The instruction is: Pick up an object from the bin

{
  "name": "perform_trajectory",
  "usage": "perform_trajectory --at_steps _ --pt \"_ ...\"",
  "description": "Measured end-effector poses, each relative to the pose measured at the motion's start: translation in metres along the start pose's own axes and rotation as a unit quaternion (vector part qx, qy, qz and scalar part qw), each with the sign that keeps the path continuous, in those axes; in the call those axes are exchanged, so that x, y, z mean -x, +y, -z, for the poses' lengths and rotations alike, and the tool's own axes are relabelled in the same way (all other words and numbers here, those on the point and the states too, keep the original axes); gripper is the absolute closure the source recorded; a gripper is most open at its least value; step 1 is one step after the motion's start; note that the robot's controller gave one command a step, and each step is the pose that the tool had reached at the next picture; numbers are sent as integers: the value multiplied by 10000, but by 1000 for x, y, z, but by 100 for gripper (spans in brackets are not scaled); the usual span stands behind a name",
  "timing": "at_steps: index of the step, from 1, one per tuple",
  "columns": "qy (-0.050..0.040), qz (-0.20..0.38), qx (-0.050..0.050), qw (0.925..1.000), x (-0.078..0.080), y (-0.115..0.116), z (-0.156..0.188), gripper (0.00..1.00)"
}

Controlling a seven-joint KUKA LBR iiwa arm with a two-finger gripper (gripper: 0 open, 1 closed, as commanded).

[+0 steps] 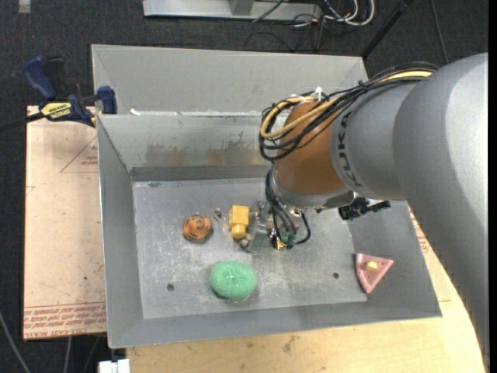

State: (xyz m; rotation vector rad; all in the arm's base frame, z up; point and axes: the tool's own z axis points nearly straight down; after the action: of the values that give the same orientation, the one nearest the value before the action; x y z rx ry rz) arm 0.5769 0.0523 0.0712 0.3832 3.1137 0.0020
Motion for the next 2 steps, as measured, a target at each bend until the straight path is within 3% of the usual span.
perform_trajectory --at_steps 2 --pt "27 3 -8 10000 -1 0 6 100"
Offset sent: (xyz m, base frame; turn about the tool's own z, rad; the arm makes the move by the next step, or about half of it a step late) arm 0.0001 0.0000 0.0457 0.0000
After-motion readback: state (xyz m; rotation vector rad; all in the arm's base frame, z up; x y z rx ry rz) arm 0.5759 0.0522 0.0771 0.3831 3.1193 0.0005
